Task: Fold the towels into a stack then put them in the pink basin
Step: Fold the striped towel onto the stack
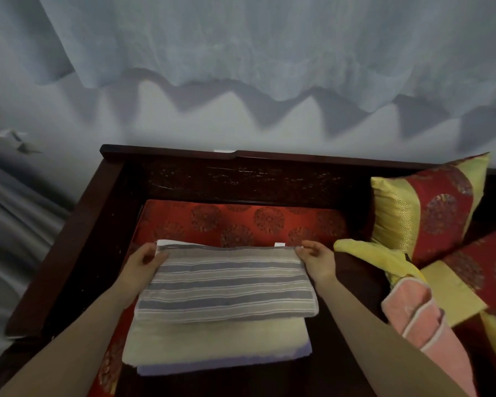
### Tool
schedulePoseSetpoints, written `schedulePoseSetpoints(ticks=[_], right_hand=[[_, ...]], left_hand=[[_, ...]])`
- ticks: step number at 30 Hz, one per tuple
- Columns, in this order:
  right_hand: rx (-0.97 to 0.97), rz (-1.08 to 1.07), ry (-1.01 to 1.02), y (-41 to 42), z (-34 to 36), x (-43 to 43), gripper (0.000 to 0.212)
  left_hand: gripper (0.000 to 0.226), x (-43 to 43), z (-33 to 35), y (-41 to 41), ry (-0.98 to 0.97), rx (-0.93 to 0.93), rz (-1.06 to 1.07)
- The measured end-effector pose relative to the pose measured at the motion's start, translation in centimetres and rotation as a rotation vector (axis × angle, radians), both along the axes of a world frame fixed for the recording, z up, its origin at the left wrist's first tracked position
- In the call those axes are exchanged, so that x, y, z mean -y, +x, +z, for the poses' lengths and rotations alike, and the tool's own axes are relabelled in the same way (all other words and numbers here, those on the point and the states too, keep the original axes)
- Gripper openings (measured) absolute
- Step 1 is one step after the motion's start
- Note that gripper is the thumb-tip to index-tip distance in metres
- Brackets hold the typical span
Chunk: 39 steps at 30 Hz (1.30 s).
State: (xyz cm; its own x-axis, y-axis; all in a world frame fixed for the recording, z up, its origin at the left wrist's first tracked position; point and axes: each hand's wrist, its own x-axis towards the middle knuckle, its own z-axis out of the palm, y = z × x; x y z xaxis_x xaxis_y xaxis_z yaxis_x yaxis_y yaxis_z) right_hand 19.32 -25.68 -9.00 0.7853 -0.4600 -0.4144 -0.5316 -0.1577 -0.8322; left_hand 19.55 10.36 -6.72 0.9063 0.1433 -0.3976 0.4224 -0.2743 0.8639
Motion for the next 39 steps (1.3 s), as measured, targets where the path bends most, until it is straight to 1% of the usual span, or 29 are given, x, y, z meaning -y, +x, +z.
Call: schedulePoseSetpoints(ticks=[1,2,3,4,6,8,11,13,16,17,19,20,22,23,25,26,29,32,34,36,37,39], right_hand=[[-0.069,0.032,-0.044,0.0,-0.1,0.0,0.033],[-0.148,0.061,-0.046,0.0,0.0,0.0,0.042],[-0.218,0.077,0.001,-0.1,0.2,0.0,0.046],[-0.269,0.083,0.082,-0.2,0.2,0.1,0.045],[-0.29,0.123,0.192,-0.5,0.8,0.0,0.037],[-0.215,0.136,0.183,-0.4,0.9,-0.2,0.031],[0.003,0.187,-0.003,-0.3,1.5,-0.3,0.028],[0.151,0.246,-0.105,-1.0,2.9,-0.4,0.023],[0.344,0.281,-0.154,-2.7,6.0,-0.8,0.015],[0.374,0.285,-0.157,-3.3,6.7,-0.7,0.014],[0.371,0.312,-0.106,-4.5,7.6,-0.5,0.013],[0.348,0.342,-0.083,-5.0,7.7,-0.5,0.013],[0.281,0.401,-0.117,-5.7,7.0,-1.0,0.017],[0.237,0.422,-0.163,-6.0,6.3,-1.3,0.024],[0.148,0.449,-0.246,-6.6,4.7,-2.0,0.045],[0.122,0.452,-0.272,-6.8,3.9,-2.3,0.047],[0.113,0.39,-0.289,-7.1,2.7,-2.0,0.026],[0.132,0.322,-0.293,-8.5,3.0,0.2,0.02],[0.157,0.258,-0.314,-10.5,3.3,2.7,0.016],[0.143,0.176,-0.341,-13.3,3.3,6.1,0.014],[0.125,0.15,-0.364,-14.6,3.2,7.6,0.014],[0.071,0.149,-0.463,-17.2,2.8,10.6,0.014]], left_hand=[[0.019,-0.1,-0.3,0.4,-0.02,-0.037,-0.011],[0.019,-0.3,-0.5,0.9,-0.031,-0.084,-0.019],[0.019,-0.8,-0.7,1.3,-0.033,-0.133,-0.029],[0.021,-1.1,-0.8,1.6,-0.033,-0.184,-0.042],[0.028,-1.7,-0.5,1.9,-0.058,-0.22,-0.045],[0.026,-1.6,0.3,2.1,-0.06,-0.155,-0.036],[0.014,-0.3,2.8,1.6,-0.077,0.045,-0.036],[0.011,0.5,4.7,0.6,-0.108,0.16,-0.031],[0.006,0.5,7.2,-1.7,-0.081,0.286,0.015],[0.005,0.3,8.0,-2.6,-0.079,0.317,0.039],[0.004,-0.2,8.9,-4.4,-0.088,0.34,0.074],[0.004,-0.4,8.8,-5.1,-0.061,0.336,0.073],[0.003,-0.9,7.2,-6.3,0.052,0.311,0.046],[0.002,-1.1,5.9,-6.6,0.117,0.288,0.029],[0.003,-1.7,3.0,-7.2,0.281,0.222,-0.026],[0.005,-1.9,1.9,-7.3,0.354,0.199,-0.055],[0.01,-1.9,0.9,-6.9,0.472,0.19,-0.08],[0.031,-1.3,2.1,-6.2,0.688,0.267,-0.108],[0.039,0.2,3.1,-5.5,0.821,0.354,-0.119],[0.039,4.1,4.1,-5.2,0.86,0.441,-0.171],[0.039,6.6,4.4,-5.3,0.836,0.479,-0.214],[0.034,12.8,4.5,-5.8,0.701,0.563,-0.362]])
